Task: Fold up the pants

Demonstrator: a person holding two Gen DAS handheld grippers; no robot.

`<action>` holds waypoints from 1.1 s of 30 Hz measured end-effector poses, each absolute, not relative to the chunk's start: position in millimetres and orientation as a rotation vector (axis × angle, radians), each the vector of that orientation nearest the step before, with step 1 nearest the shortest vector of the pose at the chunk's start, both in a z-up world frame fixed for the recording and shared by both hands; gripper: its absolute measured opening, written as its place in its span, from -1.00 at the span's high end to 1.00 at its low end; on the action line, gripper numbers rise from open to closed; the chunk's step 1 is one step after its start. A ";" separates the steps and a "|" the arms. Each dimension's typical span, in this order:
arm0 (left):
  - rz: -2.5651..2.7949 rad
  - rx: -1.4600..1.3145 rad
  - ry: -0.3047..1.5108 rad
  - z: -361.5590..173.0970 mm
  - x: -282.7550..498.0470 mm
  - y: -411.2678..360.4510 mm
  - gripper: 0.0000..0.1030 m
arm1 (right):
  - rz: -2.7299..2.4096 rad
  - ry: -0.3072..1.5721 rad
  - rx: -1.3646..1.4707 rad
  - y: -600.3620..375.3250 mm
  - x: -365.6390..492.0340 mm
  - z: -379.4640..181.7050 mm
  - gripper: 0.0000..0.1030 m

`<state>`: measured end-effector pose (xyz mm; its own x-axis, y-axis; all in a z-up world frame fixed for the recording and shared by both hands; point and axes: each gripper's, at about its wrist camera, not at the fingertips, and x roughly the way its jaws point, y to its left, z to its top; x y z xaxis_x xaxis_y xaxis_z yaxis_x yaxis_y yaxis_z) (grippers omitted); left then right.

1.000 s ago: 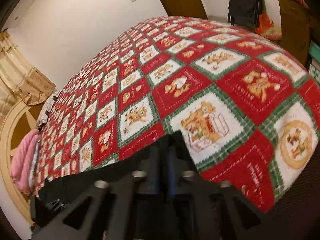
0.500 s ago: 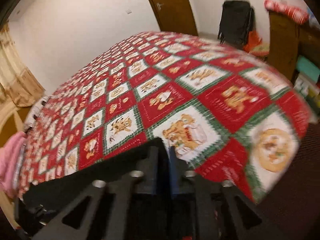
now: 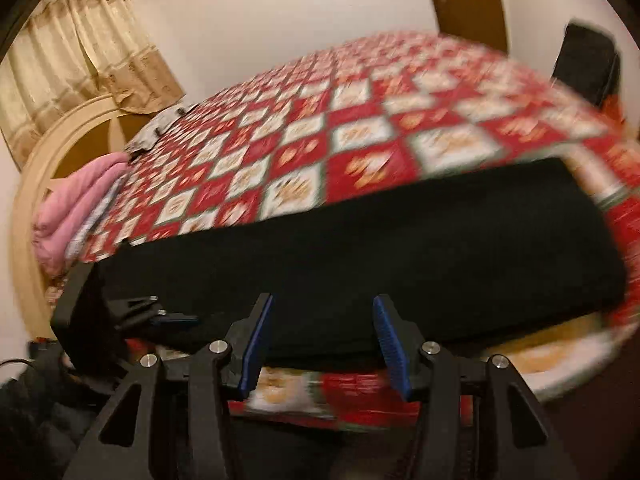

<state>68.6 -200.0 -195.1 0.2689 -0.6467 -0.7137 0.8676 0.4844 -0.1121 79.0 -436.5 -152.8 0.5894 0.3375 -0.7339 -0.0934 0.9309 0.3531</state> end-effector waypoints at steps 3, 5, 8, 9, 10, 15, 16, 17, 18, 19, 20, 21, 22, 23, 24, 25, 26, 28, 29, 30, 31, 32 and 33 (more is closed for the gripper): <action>-1.065 0.316 0.813 -199.5 69.6 -202.3 -0.12 | 0.217 1.020 0.257 -433.3 84.7 -177.5 -0.01; -1.069 0.303 0.808 -198.2 70.2 -201.4 -0.12 | 0.223 1.030 0.241 -433.5 80.2 -177.9 -0.01; -1.049 0.293 0.803 -189.1 72.9 -200.2 -0.12 | 0.245 1.021 0.258 -440.3 70.6 -169.7 -0.01; -1.039 0.293 0.794 -186.3 72.9 -199.1 -0.12 | 0.251 1.005 0.261 -440.4 67.5 -164.3 -0.01; -1.019 0.298 0.776 -182.4 73.2 -196.5 -0.12 | 0.241 0.976 0.262 -444.4 62.1 -156.8 -0.02; -0.909 0.252 0.736 -172.4 83.7 -171.3 -0.14 | 0.102 0.799 0.463 -506.2 35.1 -134.0 -0.02; -0.901 0.219 0.741 -172.3 86.8 -165.0 -0.14 | 0.068 0.764 0.503 -521.4 29.5 -131.9 -0.02; -0.893 0.198 0.743 -172.9 88.0 -161.8 -0.15 | 0.032 0.736 0.522 -535.1 25.1 -128.9 -0.02; -0.866 0.186 0.749 -174.7 91.4 -158.7 -0.14 | -0.011 0.712 0.531 -548.6 20.6 -127.4 -0.02; -0.841 0.187 0.753 -176.8 94.8 -157.7 -0.14 | -0.039 0.691 0.541 -559.7 17.6 -126.1 -0.02; -0.824 0.185 0.759 -178.5 98.3 -157.5 -0.14 | -0.057 0.671 0.558 -570.4 15.7 -126.3 -0.02; -0.807 0.179 0.768 -180.3 101.5 -156.2 -0.14 | -0.069 0.661 0.581 -581.3 15.5 -127.8 -0.02; -0.788 0.176 0.773 -181.1 103.7 -155.5 -0.14 | -0.076 0.654 0.602 -588.3 16.6 -129.2 -0.02; -0.777 0.171 0.779 -181.5 105.5 -155.1 -0.14 | -0.078 0.645 0.614 -593.3 18.9 -130.4 -0.02; -0.773 0.167 0.785 -181.8 107.2 -155.7 -0.14 | -0.075 0.646 0.613 -595.9 21.7 -132.6 -0.02; -0.761 0.173 0.787 -182.1 108.2 -156.8 -0.14 | -0.080 0.654 0.608 -597.2 26.8 -134.7 -0.02; -0.748 0.183 0.789 -182.6 108.2 -157.0 -0.14 | -0.095 0.668 0.606 -598.4 31.6 -140.5 -0.02; -0.739 0.193 0.793 -182.5 108.5 -157.0 -0.15 | -0.099 0.656 0.610 -599.1 36.4 -148.2 -0.02; -0.739 0.196 0.792 -182.4 108.1 -157.1 -0.15 | -0.099 0.630 0.606 -599.8 35.6 -148.5 -0.02; -0.737 0.205 0.795 -183.1 108.4 -158.1 -0.15 | -0.099 0.605 0.607 -600.7 35.2 -149.4 -0.02; -0.735 0.210 0.799 -184.2 108.3 -158.3 -0.15 | -0.098 0.587 0.616 -603.7 35.9 -150.7 -0.02; -0.732 0.213 0.803 -185.3 108.6 -157.9 -0.15 | -0.093 0.585 0.628 -605.6 35.7 -152.0 -0.02; -0.731 0.209 0.805 -185.9 109.5 -157.8 -0.15 | -0.085 0.597 0.638 -605.1 36.2 -153.4 -0.02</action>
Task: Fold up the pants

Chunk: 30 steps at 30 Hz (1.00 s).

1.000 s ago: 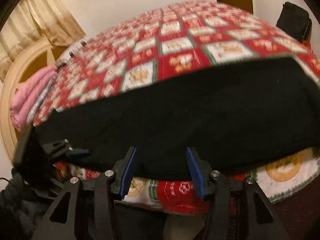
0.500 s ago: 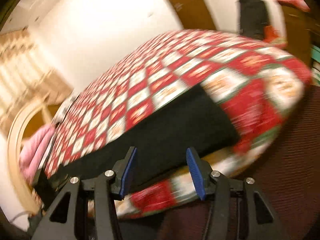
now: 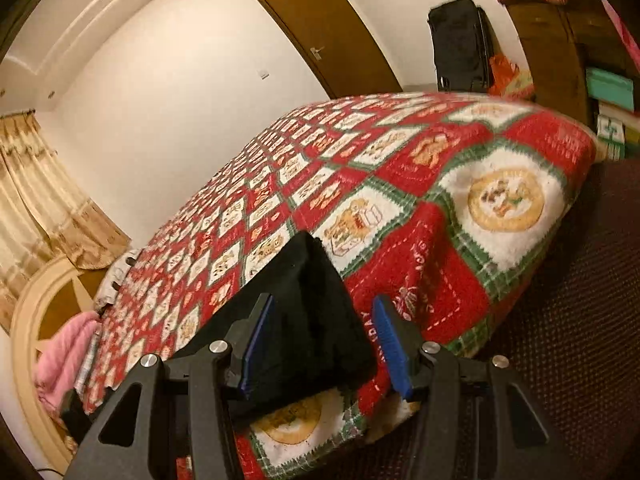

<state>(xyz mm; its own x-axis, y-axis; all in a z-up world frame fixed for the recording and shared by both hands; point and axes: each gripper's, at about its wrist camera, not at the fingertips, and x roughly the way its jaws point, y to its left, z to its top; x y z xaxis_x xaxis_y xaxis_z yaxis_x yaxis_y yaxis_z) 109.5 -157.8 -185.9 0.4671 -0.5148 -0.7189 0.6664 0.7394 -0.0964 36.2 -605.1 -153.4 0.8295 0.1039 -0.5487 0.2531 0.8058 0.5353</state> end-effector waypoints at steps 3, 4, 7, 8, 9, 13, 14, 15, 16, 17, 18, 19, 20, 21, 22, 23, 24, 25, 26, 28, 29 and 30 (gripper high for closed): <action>-0.734 0.199 0.806 -186.1 109.6 -156.5 -0.18 | -0.037 0.638 0.577 -587.8 35.5 -147.1 -0.02; -0.737 0.197 0.806 -186.4 109.6 -156.8 -0.20 | -0.016 0.649 0.554 -580.7 34.8 -145.0 -0.02; -0.740 0.206 0.804 -186.9 108.7 -159.5 -0.27 | -0.048 0.655 0.551 -580.9 37.4 -148.9 0.07; -0.739 0.212 0.803 -186.9 107.9 -160.1 -0.28 | -0.062 0.644 0.563 -584.2 38.6 -151.6 0.14; -0.738 0.220 0.801 -187.0 107.2 -160.9 -0.28 | -0.081 0.627 0.585 -588.7 40.2 -154.7 0.21; -0.742 0.220 0.802 -187.4 107.9 -160.2 -0.29 | -0.102 0.600 0.579 -585.8 45.7 -156.6 0.24; -0.743 0.219 0.802 -187.7 107.9 -160.1 -0.29 | -0.095 0.602 0.561 -582.5 45.7 -155.2 0.25; -0.744 0.218 0.802 -187.8 107.6 -159.9 -0.33 | -0.094 0.602 0.547 -579.8 45.8 -153.7 0.44; -0.748 0.216 0.801 -188.0 107.3 -160.2 -0.34 | -0.098 0.601 0.535 -579.6 44.5 -152.5 0.57; -0.749 0.217 0.800 -188.1 106.7 -160.6 -0.37 | -0.097 0.600 0.540 -580.8 43.7 -152.8 0.57; -0.748 0.221 0.799 -188.1 106.2 -161.3 -0.37 | -0.093 0.597 0.557 -583.3 42.9 -154.0 0.59; -0.748 0.226 0.798 -188.3 105.8 -161.7 -0.37 | -0.086 0.595 0.575 -586.0 42.2 -156.0 0.59; -0.748 0.228 0.798 -188.5 105.6 -161.6 -0.37 | -0.080 0.594 0.591 -588.0 42.4 -157.6 0.59; -0.749 0.224 0.799 -188.5 105.9 -161.2 -0.37 | -0.077 0.592 0.599 -589.2 41.8 -157.8 0.60; -0.750 0.218 0.801 -188.2 106.5 -160.7 -0.37 | -0.072 0.591 0.598 -588.7 41.5 -157.0 0.68; -0.751 0.215 0.802 -188.2 106.9 -160.6 -0.37 | -0.068 0.592 0.596 -587.8 40.9 -156.4 0.70; -0.751 0.207 0.806 -187.8 107.9 -160.3 -0.37 | -0.063 0.593 0.598 -587.7 40.7 -155.6 0.72; -0.751 0.199 0.808 -187.4 108.5 -159.9 -0.37 | -0.063 0.587 0.598 -587.6 39.9 -154.1 0.74; -0.752 0.194 0.810 -187.1 108.5 -159.2 -0.37 | -0.061 0.583 0.598 -587.3 39.5 -152.5 0.75; -0.753 0.177 0.816 -186.1 109.8 -157.8 -0.37 | -0.056 0.580 0.596 -586.4 39.9 -150.0 0.76; -0.752 0.168 0.818 -185.8 110.5 -156.5 -0.37 | -0.057 0.577 0.593 -585.8 40.2 -148.8 0.77; -0.751 0.158 0.820 -185.1 111.2 -155.4 -0.37 | -0.057 0.574 0.590 -585.0 40.4 -147.3 0.77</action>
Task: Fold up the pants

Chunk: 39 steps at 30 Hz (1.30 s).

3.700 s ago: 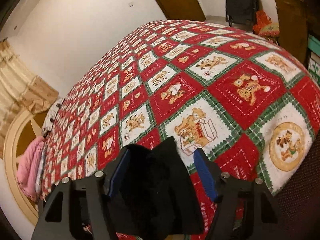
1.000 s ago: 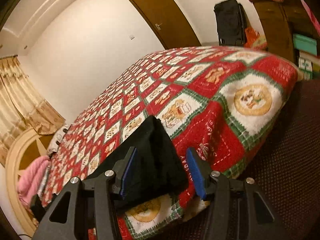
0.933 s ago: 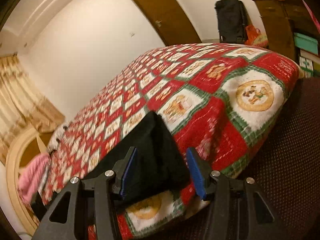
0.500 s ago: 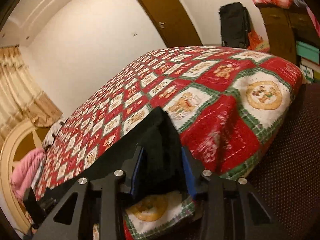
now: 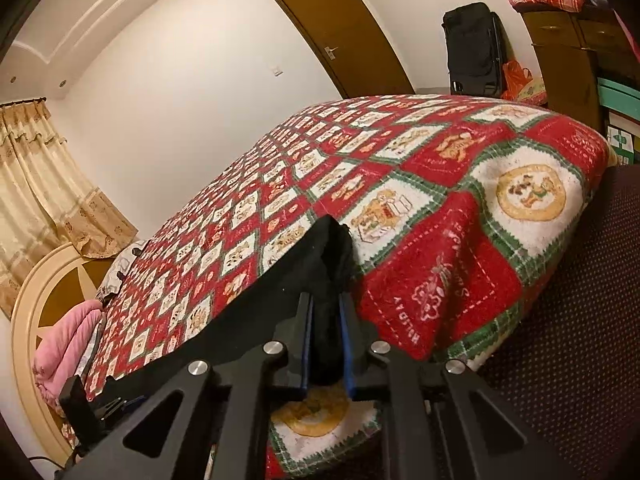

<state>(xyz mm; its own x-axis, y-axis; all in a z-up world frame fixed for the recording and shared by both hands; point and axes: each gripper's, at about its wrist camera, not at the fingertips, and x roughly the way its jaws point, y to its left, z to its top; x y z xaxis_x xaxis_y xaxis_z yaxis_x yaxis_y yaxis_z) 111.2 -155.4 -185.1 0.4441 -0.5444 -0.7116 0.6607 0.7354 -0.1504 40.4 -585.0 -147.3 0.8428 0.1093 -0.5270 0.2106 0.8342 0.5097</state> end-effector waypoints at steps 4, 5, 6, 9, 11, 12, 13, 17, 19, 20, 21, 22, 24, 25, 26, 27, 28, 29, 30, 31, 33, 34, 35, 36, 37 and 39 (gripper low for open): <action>-0.745 0.129 0.825 -182.4 111.9 -150.4 -0.37 | -0.039 0.560 0.581 -579.3 40.1 -139.7 0.78; -0.742 0.129 0.824 -181.8 111.7 -149.3 -0.37 | -0.031 0.552 0.575 -577.0 38.9 -137.1 0.78; -0.737 0.125 0.824 -180.7 111.7 -146.7 -0.37 | -0.011 0.540 0.568 -572.8 37.9 -132.2 0.78; -0.726 0.103 0.829 -179.0 113.9 -138.9 -0.37 | 0.044 0.517 0.509 -552.7 39.6 -114.8 0.79; -0.716 0.094 0.834 -178.7 115.3 -134.0 -0.37 | 0.080 0.511 0.463 -536.6 42.6 -104.3 0.79; -0.709 0.091 0.838 -178.5 116.0 -131.2 -0.37 | 0.096 0.508 0.437 -527.3 44.6 -99.0 0.79; -0.702 0.089 0.840 -178.1 116.7 -128.2 -0.37 | 0.114 0.507 0.412 -517.4 46.9 -94.1 0.79; -0.678 0.074 0.836 -174.2 118.4 -116.3 -0.37 | 0.190 0.520 0.338 -479.1 57.4 -82.9 0.79; -0.664 0.063 0.828 -170.7 119.2 -108.1 -0.37 | 0.222 0.532 0.317 -464.0 62.5 -81.6 0.79; -0.659 0.061 0.827 -169.9 119.7 -105.1 -0.37 | 0.242 0.539 0.307 -454.2 66.3 -81.7 0.79; -0.652 0.059 0.825 -168.6 120.0 -101.0 -0.37 | 0.254 0.544 0.302 -448.5 68.7 -81.8 0.79; -0.645 0.057 0.824 -167.8 119.6 -97.3 -0.37 | 0.268 0.550 0.295 -441.8 71.4 -82.5 0.79; -0.631 0.052 0.825 -167.1 120.3 -90.1 -0.37 | 0.292 0.567 0.278 -427.2 77.3 -84.9 0.79; -0.623 0.049 0.825 -166.8 120.7 -86.5 -0.37 | 0.304 0.577 0.271 -420.5 80.9 -86.7 0.79; -0.618 0.046 0.825 -166.7 121.5 -83.8 -0.37 | 0.315 0.586 0.267 -413.9 83.4 -88.6 0.80; -0.614 0.044 0.825 -166.3 121.1 -81.0 -0.37 | 0.329 0.595 0.261 -405.9 86.6 -90.3 0.80; -0.612 0.044 0.826 -165.8 120.6 -78.6 -0.37 | 0.345 0.607 0.255 -397.0 89.7 -92.4 0.80; -0.610 0.045 0.824 -165.2 120.4 -75.9 -0.37 | 0.361 0.617 0.249 -388.1 91.8 -94.6 0.80; -0.605 0.045 0.822 -164.6 119.8 -73.0 -0.37 | 0.380 0.627 0.240 -378.4 93.6 -96.6 0.79; -0.601 0.043 0.820 -164.1 119.0 -70.5 -0.37 | 0.393 0.633 0.232 -370.8 94.7 -98.2 0.80; -0.595 0.038 0.821 -162.8 117.6 -63.8 -0.37 | 0.431 0.656 0.212 -349.9 97.8 -103.9 0.80; -0.596 0.039 0.829 -161.9 117.9 -60.5 -0.37 | 0.449 0.668 0.207 -340.9 99.5 -106.2 0.80; -0.601 0.044 0.833 -160.5 117.5 -58.0 -0.37 | 0.470 0.682 0.201 -331.5 101.7 -108.8 0.80; -0.600 0.061 0.825 -157.0 117.0 -54.5 -0.37 | 0.492 0.695 0.184 -320.7 104.2 -111.5 0.80; -0.585 0.084 0.813 -152.8 116.4 -50.3 -0.37 | 0.512 0.706 0.171 -312.4 105.6 -114.9 0.80; -0.557 0.097 0.788 -145.5 114.7 -40.0 -0.37 | 0.553 0.723 0.151 -294.1 108.0 -118.3 0.80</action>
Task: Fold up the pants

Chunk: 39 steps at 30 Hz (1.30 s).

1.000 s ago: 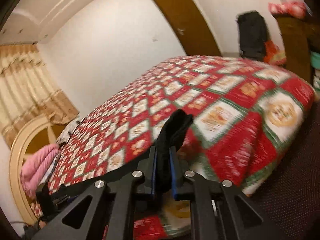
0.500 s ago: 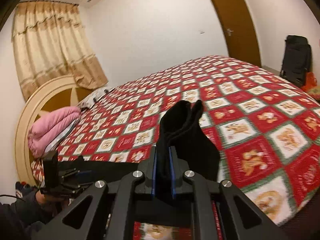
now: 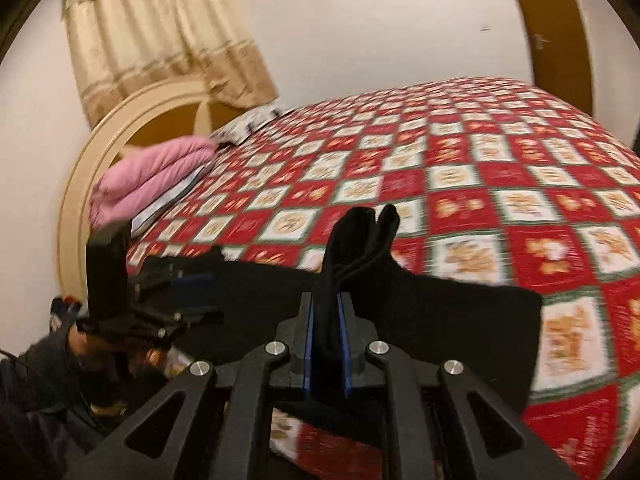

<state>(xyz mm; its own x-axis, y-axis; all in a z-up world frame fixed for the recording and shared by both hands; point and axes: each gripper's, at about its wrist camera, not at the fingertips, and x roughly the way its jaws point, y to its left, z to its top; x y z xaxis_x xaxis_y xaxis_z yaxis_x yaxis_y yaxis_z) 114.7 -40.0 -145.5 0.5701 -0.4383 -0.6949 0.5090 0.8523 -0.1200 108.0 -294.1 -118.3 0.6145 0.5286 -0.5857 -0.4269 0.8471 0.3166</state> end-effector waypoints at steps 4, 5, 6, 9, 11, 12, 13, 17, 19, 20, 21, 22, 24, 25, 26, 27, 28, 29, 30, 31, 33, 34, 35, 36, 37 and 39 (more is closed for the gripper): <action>-0.523 0.046 0.779 -145.4 112.7 -18.6 -0.37 | 0.605 0.749 0.125 -263.5 108.6 -127.6 0.80; -0.516 0.040 0.781 -148.0 112.0 -14.1 -0.37 | 0.611 0.754 0.113 -256.9 107.9 -129.9 0.80; -0.511 0.038 0.785 -150.8 111.2 -11.5 -0.37 | 0.619 0.763 0.098 -248.4 107.1 -133.6 0.80; -0.513 0.032 0.821 -159.1 111.8 -4.9 -0.37 | 0.631 0.797 0.086 -236.4 110.2 -143.7 0.80; -0.501 0.048 0.812 -158.8 110.0 -0.3 -0.37 | 0.629 0.812 0.048 -225.1 114.1 -150.7 0.80; -0.487 0.052 0.805 -158.6 109.4 3.0 -0.37 | 0.628 0.821 0.035 -220.1 116.9 -154.7 0.80; -0.482 0.039 0.798 -158.5 109.0 7.4 -0.37 | 0.624 0.827 0.022 -214.8 119.7 -159.0 0.80; -0.474 -0.019 0.805 -163.2 109.6 17.9 -0.37 | 0.579 0.829 -0.057 -201.7 124.1 -174.9 0.79; -0.474 -0.030 0.809 -163.1 109.7 16.7 -0.37 | 0.583 0.884 -0.073 -194.0 127.3 -190.6 0.77; -0.480 -0.033 0.802 -161.4 109.1 15.0 -0.37 | 0.593 0.890 -0.087 -190.9 125.8 -195.4 0.77; -0.494 -0.030 0.794 -159.2 107.5 11.1 -0.37 | 0.606 0.888 -0.108 -185.9 122.6 -199.4 0.77; -0.505 -0.026 0.791 -157.7 105.4 7.3 -0.37 | 0.600 0.879 -0.132 -181.5 119.5 -201.0 0.77; -0.537 -0.012 0.783 -155.4 101.1 -2.3 -0.37 | 0.584 0.863 -0.157 -175.1 115.1 -200.5 0.71; -0.555 -0.011 0.788 -155.5 100.7 -7.8 -0.37 | 0.596 0.863 -0.148 -174.7 113.8 -199.3 0.42; -0.570 -0.015 0.796 -156.1 101.5 -11.7 -0.37 | 0.620 0.865 -0.137 -174.8 110.8 -197.5 0.16; -0.600 -0.028 0.810 -158.1 103.8 -20.1 -0.37 | 0.658 0.870 -0.132 -175.3 106.6 -194.8 -0.33; -0.625 -0.039 0.820 -159.7 106.0 -27.0 -0.37 | 0.672 0.861 -0.144 -176.6 101.0 -191.7 -0.40; -0.644 -0.046 0.828 -161.1 107.0 -32.7 -0.37 | 0.677 0.849 -0.168 -178.4 95.0 -188.9 -0.40; -0.665 -0.048 0.839 -163.7 109.8 -41.5 -0.37 | 0.680 0.841 -0.192 -180.5 90.1 -186.4 -0.40; -0.684 -0.045 0.851 -166.9 112.8 -50.5 -0.37 | 0.666 0.826 -0.212 -186.2 84.8 -183.6 -0.40; -0.717 -0.045 0.877 -173.6 118.4 -64.2 -0.37 | 0.625 0.815 -0.214 -201.5 80.4 -180.0 -0.40; -0.719 -0.046 0.886 -175.7 119.7 -69.0 -0.37 | 0.612 0.813 -0.202 -211.2 79.0 -177.9 -0.40; -0.729 -0.052 0.898 -178.1 121.9 -74.4 -0.37 | 0.594 0.815 -0.180 -223.2 78.1 -175.8 -0.40; -0.749 -0.064 0.910 -180.4 124.6 -80.1 -0.37 | 0.572 0.808 -0.160 -234.3 76.9 -173.2 -0.40; -0.754 -0.073 0.916 -181.7 126.3 -84.3 -0.37 | 0.556 0.798 -0.147 -242.4 76.0 -170.7 -0.40; -0.751 -0.068 0.932 -184.6 131.0 -93.6 -0.31 | 0.518 0.774 -0.115 -262.5 74.3 -165.2 -0.40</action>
